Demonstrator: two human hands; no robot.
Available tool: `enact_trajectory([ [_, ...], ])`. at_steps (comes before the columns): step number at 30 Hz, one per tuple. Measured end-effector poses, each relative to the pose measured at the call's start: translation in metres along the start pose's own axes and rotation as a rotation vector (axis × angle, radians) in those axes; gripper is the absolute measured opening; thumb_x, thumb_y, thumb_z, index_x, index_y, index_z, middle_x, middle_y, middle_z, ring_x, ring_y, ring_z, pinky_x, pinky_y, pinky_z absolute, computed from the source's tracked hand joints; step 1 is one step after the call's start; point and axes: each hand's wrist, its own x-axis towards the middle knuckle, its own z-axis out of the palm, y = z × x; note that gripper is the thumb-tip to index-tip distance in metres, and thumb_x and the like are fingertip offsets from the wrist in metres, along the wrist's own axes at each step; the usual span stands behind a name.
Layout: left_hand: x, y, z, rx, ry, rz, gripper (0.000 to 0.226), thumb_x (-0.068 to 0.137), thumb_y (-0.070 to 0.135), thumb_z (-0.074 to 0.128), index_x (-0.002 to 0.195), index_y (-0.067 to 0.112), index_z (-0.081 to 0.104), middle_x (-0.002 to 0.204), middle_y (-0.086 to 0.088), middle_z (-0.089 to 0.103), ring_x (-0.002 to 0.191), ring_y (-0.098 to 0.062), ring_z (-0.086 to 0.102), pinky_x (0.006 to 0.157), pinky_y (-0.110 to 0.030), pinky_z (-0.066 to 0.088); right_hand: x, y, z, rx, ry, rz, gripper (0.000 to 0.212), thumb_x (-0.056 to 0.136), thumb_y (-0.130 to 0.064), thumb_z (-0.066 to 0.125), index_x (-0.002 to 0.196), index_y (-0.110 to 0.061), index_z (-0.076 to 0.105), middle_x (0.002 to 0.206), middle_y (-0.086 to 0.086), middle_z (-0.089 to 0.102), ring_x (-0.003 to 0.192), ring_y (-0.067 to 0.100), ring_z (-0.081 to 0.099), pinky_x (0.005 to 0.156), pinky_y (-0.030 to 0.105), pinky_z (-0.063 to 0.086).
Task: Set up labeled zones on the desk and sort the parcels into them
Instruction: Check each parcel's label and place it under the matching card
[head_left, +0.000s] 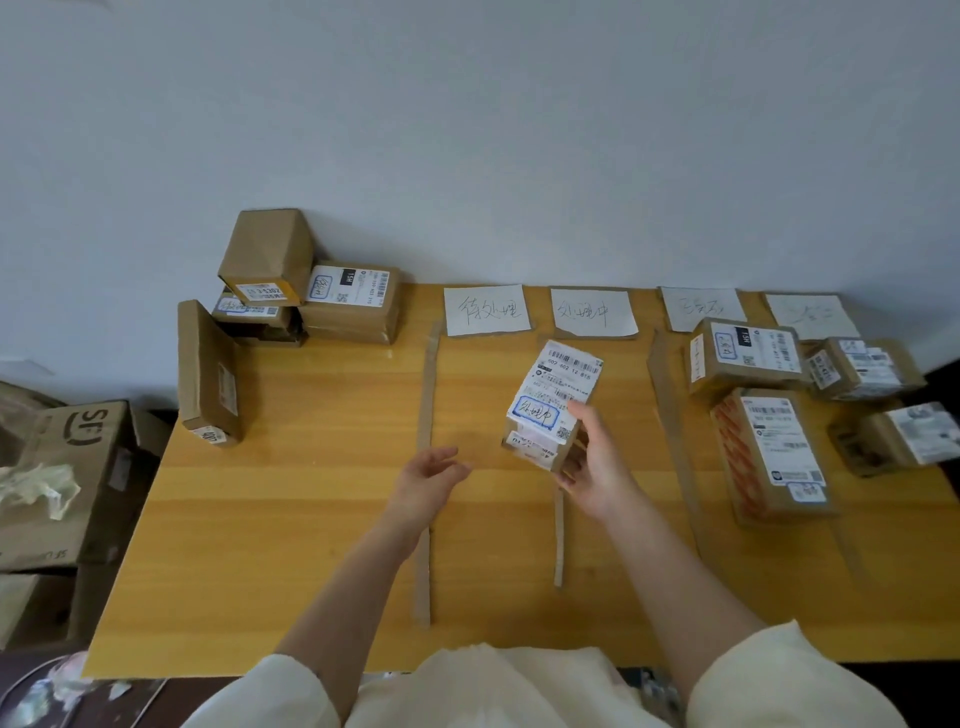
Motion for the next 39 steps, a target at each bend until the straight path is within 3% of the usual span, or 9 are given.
enact_trajectory([
  [5, 0.024, -0.005, 0.017, 0.313, 0.059, 0.035, 0.043, 0.089, 0.035, 0.064, 0.13, 0.025, 0.055, 0.132, 0.0, 0.055, 0.12, -0.018, 0.052, 0.092, -0.034, 0.047, 0.027, -0.023, -0.034, 0.15, 0.174, 0.039, 0.043, 0.085, -0.04, 0.069, 0.119, -0.017, 0.056, 0.108, 0.006, 0.067, 0.104, 0.022, 0.064, 0.099, 0.039, 0.05],
  [8, 0.034, -0.003, 0.028, 0.498, 0.059, 0.051, 0.046, 0.091, 0.036, 0.061, 0.134, 0.026, 0.051, 0.139, 0.001, 0.051, 0.123, -0.018, 0.052, 0.082, -0.03, 0.045, 0.045, -0.041, -0.042, 0.16, 0.249, 0.047, 0.046, 0.084, -0.042, 0.069, 0.121, -0.02, 0.051, 0.109, 0.006, 0.063, 0.104, 0.022, 0.06, 0.099, 0.04, 0.05],
  [12, 0.045, 0.001, 0.041, 0.642, 0.028, 0.001, 0.048, 0.092, 0.037, 0.059, 0.137, 0.027, 0.047, 0.132, -0.001, 0.055, 0.093, -0.021, 0.059, 0.079, -0.036, 0.054, 0.072, -0.061, -0.042, 0.15, 0.325, 0.086, 0.061, 0.083, -0.051, 0.067, 0.132, -0.021, 0.048, 0.12, 0.006, 0.061, 0.114, 0.024, 0.056, 0.102, 0.039, 0.046],
  [14, 0.051, 0.003, 0.047, 0.689, 0.017, -0.024, 0.049, 0.091, 0.038, 0.059, 0.137, 0.027, 0.047, 0.113, -0.003, 0.061, 0.082, -0.024, 0.064, 0.075, -0.039, 0.056, 0.085, -0.069, -0.038, 0.197, 0.345, 0.096, 0.064, 0.081, -0.05, 0.07, 0.133, -0.021, 0.048, 0.116, 0.005, 0.061, 0.111, 0.023, 0.057, 0.1, 0.038, 0.048],
  [16, 0.055, 0.006, 0.051, 0.738, 0.01, -0.033, 0.049, 0.091, 0.039, 0.058, 0.137, 0.028, 0.047, 0.113, -0.003, 0.06, 0.077, -0.022, 0.066, 0.07, -0.036, 0.056, 0.095, -0.076, -0.032, 0.244, 0.345, 0.089, 0.061, 0.082, -0.044, 0.072, 0.133, -0.021, 0.048, 0.11, 0.004, 0.061, 0.107, 0.021, 0.057, 0.1, 0.036, 0.049],
  [23, 0.069, 0.007, 0.053, 0.757, -0.035, -0.065, 0.053, 0.09, 0.039, 0.058, 0.139, 0.025, 0.045, 0.133, -0.004, 0.052, 0.102, -0.022, 0.061, 0.088, -0.038, 0.054, 0.124, -0.085, -0.024, 0.294, 0.311, 0.11, 0.068, 0.082, -0.039, 0.074, 0.139, -0.02, 0.042, 0.116, 0.007, 0.058, 0.111, 0.024, 0.054, 0.105, 0.04, 0.045],
  [30, 0.073, 0.003, 0.052, 0.75, -0.051, -0.062, 0.055, 0.09, 0.038, 0.059, 0.14, 0.022, 0.044, 0.14, -0.004, 0.047, 0.115, -0.023, 0.055, 0.094, -0.037, 0.05, 0.13, -0.083, -0.025, 0.218, 0.328, 0.125, 0.056, 0.089, -0.038, 0.067, 0.138, -0.021, 0.044, 0.12, 0.008, 0.054, 0.109, 0.024, 0.054, 0.103, 0.04, 0.047],
  [35, 0.074, -0.002, 0.049, 0.745, -0.07, -0.036, 0.054, 0.09, 0.037, 0.059, 0.139, 0.021, 0.045, 0.141, -0.005, 0.046, 0.114, -0.023, 0.054, 0.093, -0.036, 0.05, 0.118, -0.076, -0.023, 0.116, 0.334, 0.141, 0.044, 0.088, -0.043, 0.066, 0.121, -0.019, 0.05, 0.116, 0.009, 0.055, 0.102, 0.02, 0.06, 0.094, 0.037, 0.054],
  [39, 0.07, -0.005, 0.044, 0.735, -0.075, -0.03, 0.053, 0.092, 0.038, 0.058, 0.14, 0.022, 0.045, 0.135, -0.004, 0.051, 0.092, -0.019, 0.057, 0.088, -0.036, 0.052, 0.103, -0.053, -0.017, -0.017, 0.233, 0.199, 0.032, 0.092, -0.038, 0.061, 0.111, -0.012, 0.058, 0.093, 0.003, 0.06, 0.08, 0.016, 0.061, 0.076, 0.031, 0.056],
])
